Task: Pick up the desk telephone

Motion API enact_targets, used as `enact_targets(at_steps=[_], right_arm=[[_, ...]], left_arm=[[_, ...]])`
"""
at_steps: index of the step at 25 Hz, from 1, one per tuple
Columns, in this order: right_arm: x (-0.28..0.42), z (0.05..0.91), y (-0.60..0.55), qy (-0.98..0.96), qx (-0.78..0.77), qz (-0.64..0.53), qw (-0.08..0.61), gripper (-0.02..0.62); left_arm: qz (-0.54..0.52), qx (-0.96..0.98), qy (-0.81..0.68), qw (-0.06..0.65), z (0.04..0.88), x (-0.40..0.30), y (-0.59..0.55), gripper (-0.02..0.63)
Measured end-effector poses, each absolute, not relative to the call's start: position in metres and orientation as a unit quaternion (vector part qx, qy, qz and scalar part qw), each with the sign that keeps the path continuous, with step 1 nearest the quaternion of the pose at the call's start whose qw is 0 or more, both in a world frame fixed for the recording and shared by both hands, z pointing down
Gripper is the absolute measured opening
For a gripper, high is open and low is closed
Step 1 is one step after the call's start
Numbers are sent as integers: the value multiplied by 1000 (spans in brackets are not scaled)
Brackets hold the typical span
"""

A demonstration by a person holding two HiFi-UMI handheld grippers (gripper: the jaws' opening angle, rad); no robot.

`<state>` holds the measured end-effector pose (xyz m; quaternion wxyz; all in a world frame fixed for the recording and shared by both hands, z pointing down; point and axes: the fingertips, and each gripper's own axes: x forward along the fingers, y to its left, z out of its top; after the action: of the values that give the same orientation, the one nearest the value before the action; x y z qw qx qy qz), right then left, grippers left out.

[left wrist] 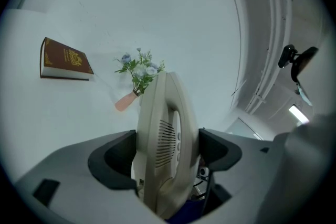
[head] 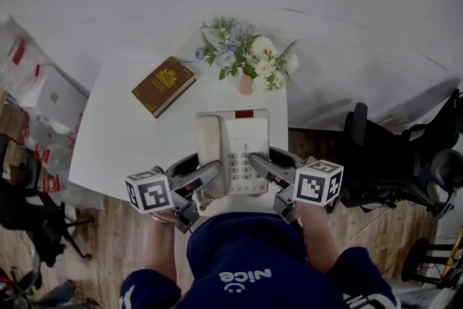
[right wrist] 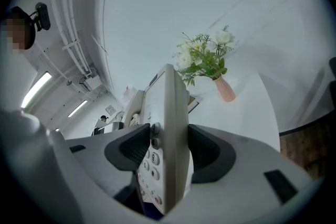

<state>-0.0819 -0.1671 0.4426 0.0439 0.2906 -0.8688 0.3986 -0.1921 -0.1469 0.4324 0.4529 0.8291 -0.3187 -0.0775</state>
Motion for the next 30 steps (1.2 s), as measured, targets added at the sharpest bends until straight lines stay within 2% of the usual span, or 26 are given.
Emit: enact_targets(at_steps=[30], right_arm=[[-93,344,-171,-918,279,280,-18,246]], left_arm=[[-120,873,-329,339,340,-203,-147,377]])
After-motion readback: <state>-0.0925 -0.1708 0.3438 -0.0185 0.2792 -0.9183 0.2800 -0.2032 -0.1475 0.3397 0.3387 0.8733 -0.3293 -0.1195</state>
